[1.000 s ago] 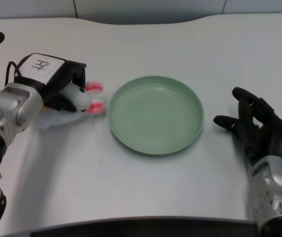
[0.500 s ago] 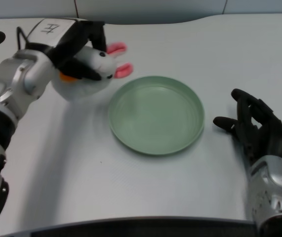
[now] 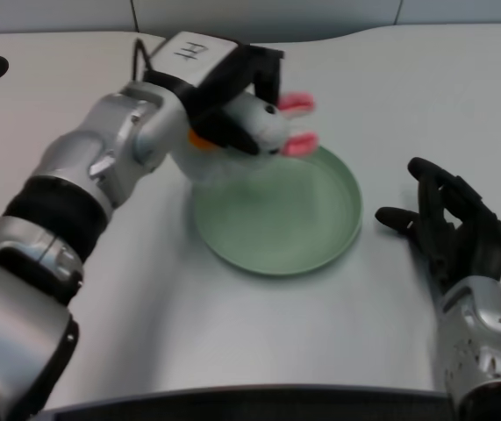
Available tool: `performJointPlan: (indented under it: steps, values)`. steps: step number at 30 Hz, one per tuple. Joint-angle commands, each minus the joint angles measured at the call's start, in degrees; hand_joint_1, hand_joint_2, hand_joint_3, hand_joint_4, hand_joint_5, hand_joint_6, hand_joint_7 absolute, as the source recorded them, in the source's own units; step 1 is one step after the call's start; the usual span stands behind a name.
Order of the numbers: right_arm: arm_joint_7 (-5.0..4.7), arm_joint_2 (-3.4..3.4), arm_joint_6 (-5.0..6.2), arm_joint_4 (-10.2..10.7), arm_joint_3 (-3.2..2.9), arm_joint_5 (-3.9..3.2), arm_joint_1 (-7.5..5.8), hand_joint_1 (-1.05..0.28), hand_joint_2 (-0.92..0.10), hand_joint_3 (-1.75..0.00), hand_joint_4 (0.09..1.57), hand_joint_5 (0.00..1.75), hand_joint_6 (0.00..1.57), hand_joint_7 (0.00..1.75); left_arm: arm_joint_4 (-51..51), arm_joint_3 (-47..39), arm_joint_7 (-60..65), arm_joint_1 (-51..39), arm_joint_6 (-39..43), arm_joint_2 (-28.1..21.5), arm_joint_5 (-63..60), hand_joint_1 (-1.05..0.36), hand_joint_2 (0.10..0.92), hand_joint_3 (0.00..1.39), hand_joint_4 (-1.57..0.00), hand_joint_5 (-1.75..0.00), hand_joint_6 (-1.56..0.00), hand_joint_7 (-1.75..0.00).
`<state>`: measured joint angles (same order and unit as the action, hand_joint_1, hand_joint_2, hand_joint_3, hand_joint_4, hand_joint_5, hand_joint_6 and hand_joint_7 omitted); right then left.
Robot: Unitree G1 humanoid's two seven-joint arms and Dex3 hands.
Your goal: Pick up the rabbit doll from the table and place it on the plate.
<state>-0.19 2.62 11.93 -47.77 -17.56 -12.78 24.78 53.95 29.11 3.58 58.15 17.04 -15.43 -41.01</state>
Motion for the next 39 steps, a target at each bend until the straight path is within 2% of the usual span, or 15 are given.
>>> performJointPlan:
  steps: [1,5,9,15,18,20,24,26,27,28,29,31,32,35,39]
  values:
    - [-0.16,-0.5,0.77,-0.1,0.2,0.03,-0.13,-0.31,-0.92,-0.3,0.74,1.03,0.71,0.45,1.7,1.2,0.4,1.6,0.3,2.1,-0.7,-0.16,0.914,0.05,-0.89,-1.75,-0.67,-1.74]
    - [-0.07,-0.45,1.27,-0.2,0.42,0.34,-0.28,-0.31,-0.92,-0.32,0.73,1.03,0.7,0.45,3.5,2.6,0.3,2.0,-0.3,4.0,-1.6,-0.16,0.916,0.08,-0.92,-1.75,-0.7,-1.75]
    - [-0.3,-0.59,0.45,0.3,0.28,0.02,-0.31,-0.31,-0.92,-0.31,0.73,1.03,0.71,0.45,5.2,3.1,1.2,2.0,0.3,5.2,-1.6,-0.16,0.901,0.08,-0.93,-1.75,-0.67,-1.75]
    - [0.0,-0.68,0.55,0.6,0.29,-0.17,-0.53,-0.31,-0.92,-0.29,0.74,1.03,0.71,0.45,7.4,3.7,2.6,1.9,0.6,6.0,-2.0,-0.18,0.898,0.1,-0.96,-1.75,-0.67,-1.72]
    - [0.4,-0.54,1.06,0.6,0.43,-0.02,-0.67,-0.31,-0.92,-0.29,0.73,1.02,0.71,0.45,7.7,4.1,0.6,2.4,-0.3,5.5,-2.2,-0.28,0.846,0.07,-0.85,-1.73,-0.64,-1.51]
    - [0.46,-0.51,0.99,0.6,0.43,-0.04,-0.66,-0.32,-0.92,-0.29,0.73,1.02,0.71,0.45,7.8,4.2,-1.1,2.8,-0.2,5.2,-2.0,-0.39,0.821,0.03,-0.75,-1.63,-0.66,-1.31]
    - [0.36,-0.49,0.76,0.5,0.34,-0.12,-0.55,-0.32,-0.92,-0.28,0.72,1.03,0.71,0.46,7.9,4.6,-4.4,3.0,1.0,4.5,-1.7,-0.64,0.87,0.01,-0.56,-1.14,-0.58,-0.97]
    - [0.2,-0.53,0.52,0.8,0.41,-0.05,-0.6,-0.31,-0.92,-0.29,0.72,1.03,0.71,0.46,7.7,4.8,-5.7,2.9,1.8,4.3,-1.8,-0.79,0.902,0.0,-0.37,-0.82,-0.5,-0.46]
    - [0.21,-0.58,0.31,0.9,0.37,-0.16,-0.59,-0.31,-0.92,-0.3,0.72,1.03,0.71,0.46,7.5,5.2,-6.1,2.9,1.8,4.1,-2.1,-0.83,0.908,0.0,-0.31,-0.75,-0.48,-0.32]
    - [0.22,-0.61,0.18,0.9,0.34,-0.25,-0.58,-0.31,-0.92,-0.3,0.72,1.03,0.71,0.46,7.3,5.4,-6.4,3.0,1.8,4.1,-2.4,-0.9,0.916,0.02,-0.15,-0.64,-0.38,-0.18]
    - [0.22,-0.6,0.19,0.8,0.33,-0.25,-0.52,-0.31,-0.92,-0.3,0.72,1.03,0.7,0.46,7.1,5.6,-6.5,2.9,2.0,4.0,-2.6,-0.93,0.918,0.03,-0.09,-0.61,-0.34,-0.13]
    - [0.16,-0.56,0.38,0.5,0.3,-0.19,-0.38,-0.31,-0.92,-0.3,0.72,1.03,0.71,0.46,6.9,5.2,-6.8,2.7,2.3,3.9,-2.1,-1.02,0.92,0.11,-0.02,-0.15,-0.15,-0.04]
    - [0.0,-0.56,0.32,0.4,0.29,-0.14,-0.31,-0.31,-0.92,-0.3,0.72,1.03,0.71,0.46,6.8,4.9,-6.9,2.7,2.6,3.8,-1.7,-1.04,0.921,0.14,-0.01,-0.08,-0.09,-0.02]
    - [-0.18,-0.54,-0.02,0.2,0.17,-0.26,-0.14,-0.31,-0.92,-0.3,0.72,1.03,0.71,0.46,6.0,4.3,-8.0,2.9,2.6,3.3,-1.0,-1.05,0.921,0.21,0.0,-0.01,-0.01,0.0]
    - [0.38,-0.48,0.77,0.1,0.25,-0.21,-0.21,-0.31,-0.92,-0.31,0.7,1.02,0.7,0.45,4.4,2.7,-7.6,2.5,3.1,2.0,0.1,-1.05,0.921,0.24,0.0,0.0,0.0,0.0]
